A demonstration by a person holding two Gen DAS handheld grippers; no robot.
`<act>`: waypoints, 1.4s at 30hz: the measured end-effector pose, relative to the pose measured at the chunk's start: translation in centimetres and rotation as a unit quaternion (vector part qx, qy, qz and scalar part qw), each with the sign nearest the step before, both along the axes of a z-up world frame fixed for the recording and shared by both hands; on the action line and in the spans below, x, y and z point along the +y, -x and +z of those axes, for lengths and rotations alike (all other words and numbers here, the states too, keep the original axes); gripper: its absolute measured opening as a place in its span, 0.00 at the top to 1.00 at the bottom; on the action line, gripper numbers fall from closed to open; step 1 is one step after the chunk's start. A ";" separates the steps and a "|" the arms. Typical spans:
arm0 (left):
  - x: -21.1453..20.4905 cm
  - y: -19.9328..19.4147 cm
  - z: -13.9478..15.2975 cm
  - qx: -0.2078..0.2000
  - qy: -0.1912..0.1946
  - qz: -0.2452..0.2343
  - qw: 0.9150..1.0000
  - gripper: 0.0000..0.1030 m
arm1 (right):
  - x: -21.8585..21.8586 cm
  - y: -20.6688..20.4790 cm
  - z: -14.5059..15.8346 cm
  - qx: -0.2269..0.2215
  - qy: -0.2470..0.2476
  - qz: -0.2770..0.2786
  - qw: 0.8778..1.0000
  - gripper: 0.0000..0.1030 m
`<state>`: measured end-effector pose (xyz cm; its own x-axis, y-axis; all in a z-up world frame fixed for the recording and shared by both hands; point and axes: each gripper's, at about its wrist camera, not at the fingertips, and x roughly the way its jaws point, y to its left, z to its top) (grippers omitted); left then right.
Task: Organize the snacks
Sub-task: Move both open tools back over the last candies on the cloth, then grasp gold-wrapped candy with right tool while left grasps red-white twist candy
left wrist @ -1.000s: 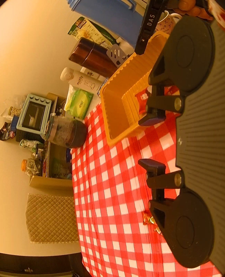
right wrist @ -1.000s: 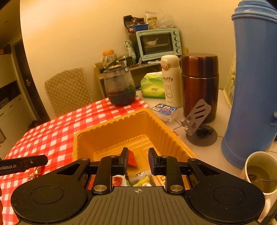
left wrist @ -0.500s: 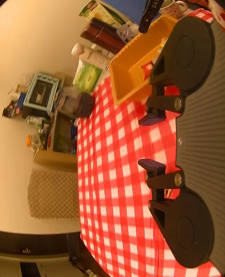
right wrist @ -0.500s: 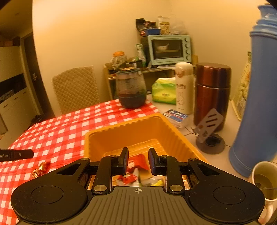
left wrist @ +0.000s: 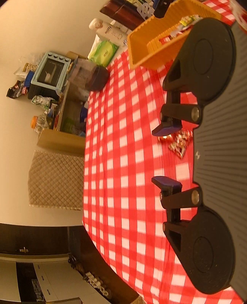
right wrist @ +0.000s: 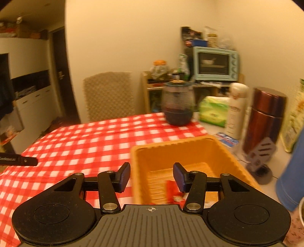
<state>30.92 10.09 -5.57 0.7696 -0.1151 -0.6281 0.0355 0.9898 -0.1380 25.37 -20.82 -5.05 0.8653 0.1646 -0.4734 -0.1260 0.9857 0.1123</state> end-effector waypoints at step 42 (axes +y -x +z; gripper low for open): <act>-3.0 -5.0 -8.6 0.051 -0.044 -0.173 0.983 0.48 | 9.5 -11.6 -6.2 0.127 -0.041 0.099 0.986 0.55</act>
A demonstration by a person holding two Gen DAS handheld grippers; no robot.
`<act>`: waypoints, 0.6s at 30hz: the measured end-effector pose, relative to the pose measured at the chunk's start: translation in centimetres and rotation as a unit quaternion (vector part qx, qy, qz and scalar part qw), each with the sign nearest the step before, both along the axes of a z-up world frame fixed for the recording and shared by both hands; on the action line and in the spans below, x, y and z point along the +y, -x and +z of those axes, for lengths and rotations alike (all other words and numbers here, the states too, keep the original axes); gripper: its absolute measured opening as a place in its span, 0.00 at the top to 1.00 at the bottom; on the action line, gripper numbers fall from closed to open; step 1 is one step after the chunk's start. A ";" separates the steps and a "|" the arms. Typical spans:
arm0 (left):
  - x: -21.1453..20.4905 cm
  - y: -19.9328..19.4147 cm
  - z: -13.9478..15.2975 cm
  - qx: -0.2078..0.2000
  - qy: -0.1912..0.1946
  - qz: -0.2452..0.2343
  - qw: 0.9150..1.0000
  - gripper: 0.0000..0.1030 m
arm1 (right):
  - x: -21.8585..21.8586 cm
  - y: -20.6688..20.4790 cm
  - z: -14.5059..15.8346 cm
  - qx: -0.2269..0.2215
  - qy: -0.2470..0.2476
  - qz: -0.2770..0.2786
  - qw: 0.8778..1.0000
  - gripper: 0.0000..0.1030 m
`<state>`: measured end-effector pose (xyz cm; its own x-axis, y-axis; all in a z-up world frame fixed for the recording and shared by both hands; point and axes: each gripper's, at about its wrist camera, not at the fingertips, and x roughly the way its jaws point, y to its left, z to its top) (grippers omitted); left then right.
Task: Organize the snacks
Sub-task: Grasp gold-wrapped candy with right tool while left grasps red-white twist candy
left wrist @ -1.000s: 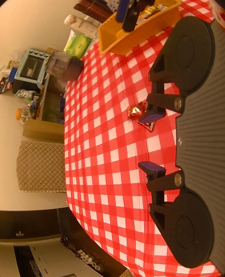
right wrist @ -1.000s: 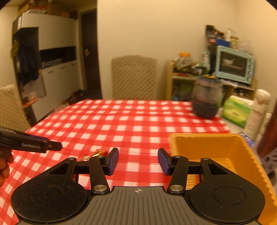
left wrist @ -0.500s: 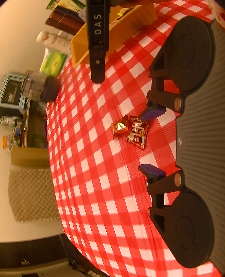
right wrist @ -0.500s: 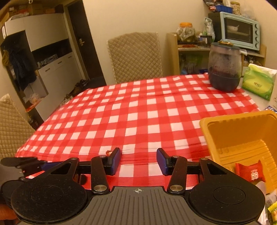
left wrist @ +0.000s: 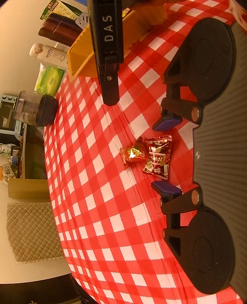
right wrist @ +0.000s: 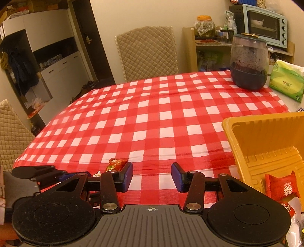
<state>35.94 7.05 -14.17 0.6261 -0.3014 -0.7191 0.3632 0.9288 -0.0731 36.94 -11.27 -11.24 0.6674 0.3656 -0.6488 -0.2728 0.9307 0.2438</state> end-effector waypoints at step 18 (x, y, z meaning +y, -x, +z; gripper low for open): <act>2.0 0.4 2.0 -0.013 -0.017 0.055 0.998 0.69 | 2.3 -0.1 -0.6 -0.008 0.010 0.033 0.999 0.55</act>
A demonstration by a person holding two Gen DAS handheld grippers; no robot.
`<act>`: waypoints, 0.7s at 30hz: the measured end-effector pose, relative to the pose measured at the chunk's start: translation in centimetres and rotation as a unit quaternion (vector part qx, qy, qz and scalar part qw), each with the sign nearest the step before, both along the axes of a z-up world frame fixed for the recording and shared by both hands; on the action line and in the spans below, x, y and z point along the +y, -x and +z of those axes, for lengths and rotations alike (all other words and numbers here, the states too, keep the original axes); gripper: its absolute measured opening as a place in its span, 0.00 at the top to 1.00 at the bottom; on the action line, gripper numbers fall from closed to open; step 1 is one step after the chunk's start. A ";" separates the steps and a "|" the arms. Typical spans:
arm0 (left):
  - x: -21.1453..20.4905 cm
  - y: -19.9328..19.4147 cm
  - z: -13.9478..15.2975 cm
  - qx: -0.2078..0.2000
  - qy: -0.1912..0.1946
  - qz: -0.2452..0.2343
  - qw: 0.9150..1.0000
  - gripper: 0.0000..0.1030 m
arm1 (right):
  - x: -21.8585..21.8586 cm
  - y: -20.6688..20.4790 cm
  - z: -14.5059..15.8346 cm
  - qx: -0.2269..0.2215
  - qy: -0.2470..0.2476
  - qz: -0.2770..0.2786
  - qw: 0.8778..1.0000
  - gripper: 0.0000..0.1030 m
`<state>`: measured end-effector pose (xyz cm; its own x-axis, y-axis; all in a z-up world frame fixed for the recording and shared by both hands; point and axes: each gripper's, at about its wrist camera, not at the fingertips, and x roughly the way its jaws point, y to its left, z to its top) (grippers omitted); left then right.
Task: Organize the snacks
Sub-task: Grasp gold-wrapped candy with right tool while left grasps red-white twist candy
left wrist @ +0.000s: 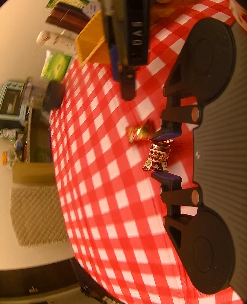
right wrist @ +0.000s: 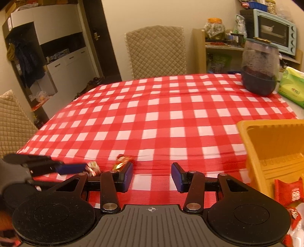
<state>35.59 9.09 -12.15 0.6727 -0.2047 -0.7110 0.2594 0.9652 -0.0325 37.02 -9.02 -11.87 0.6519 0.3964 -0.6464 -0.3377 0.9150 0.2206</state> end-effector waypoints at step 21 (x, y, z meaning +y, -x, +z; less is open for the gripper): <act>3.8 -0.5 0.7 -0.002 0.010 0.085 0.996 0.69 | 5.4 -2.1 -3.5 0.013 0.016 0.038 0.999 0.64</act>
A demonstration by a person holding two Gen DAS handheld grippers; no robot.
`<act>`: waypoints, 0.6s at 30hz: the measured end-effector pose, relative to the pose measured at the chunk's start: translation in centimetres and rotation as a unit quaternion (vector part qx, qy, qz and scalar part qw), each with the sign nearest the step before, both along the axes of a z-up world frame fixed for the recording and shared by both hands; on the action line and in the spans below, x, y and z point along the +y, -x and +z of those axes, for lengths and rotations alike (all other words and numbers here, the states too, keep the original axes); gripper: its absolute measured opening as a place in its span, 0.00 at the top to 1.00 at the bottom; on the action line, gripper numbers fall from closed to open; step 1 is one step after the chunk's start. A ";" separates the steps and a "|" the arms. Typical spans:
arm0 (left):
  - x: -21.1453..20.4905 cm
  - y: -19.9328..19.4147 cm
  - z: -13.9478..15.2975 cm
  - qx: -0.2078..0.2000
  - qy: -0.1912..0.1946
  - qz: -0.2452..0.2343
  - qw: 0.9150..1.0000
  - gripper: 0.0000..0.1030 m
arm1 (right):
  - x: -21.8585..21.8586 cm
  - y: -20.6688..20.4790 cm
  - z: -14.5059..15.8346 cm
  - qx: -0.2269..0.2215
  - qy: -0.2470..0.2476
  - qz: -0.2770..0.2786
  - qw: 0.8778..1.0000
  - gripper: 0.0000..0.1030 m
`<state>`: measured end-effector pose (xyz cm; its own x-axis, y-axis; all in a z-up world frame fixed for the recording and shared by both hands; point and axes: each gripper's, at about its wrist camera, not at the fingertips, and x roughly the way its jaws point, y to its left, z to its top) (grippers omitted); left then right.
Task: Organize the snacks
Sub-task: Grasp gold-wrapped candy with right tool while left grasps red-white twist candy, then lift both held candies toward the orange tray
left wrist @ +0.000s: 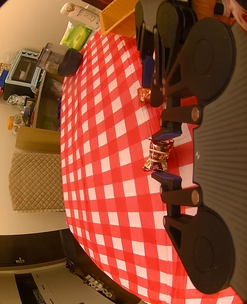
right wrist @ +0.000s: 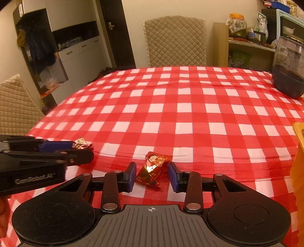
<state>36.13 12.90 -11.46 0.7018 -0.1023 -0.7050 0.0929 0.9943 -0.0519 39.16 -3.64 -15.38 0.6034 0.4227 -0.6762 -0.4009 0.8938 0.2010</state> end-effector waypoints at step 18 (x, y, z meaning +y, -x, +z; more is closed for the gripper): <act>-1.5 0.8 1.3 -0.012 0.014 -0.014 1.000 0.69 | -2.9 0.7 2.6 -0.017 0.006 -0.034 0.999 0.79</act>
<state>35.31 11.38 -10.14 0.7153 -0.1416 -0.6843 0.1221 0.9895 -0.0772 38.41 -6.51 -12.75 0.6538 0.3711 -0.6594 -0.3449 0.9218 0.1769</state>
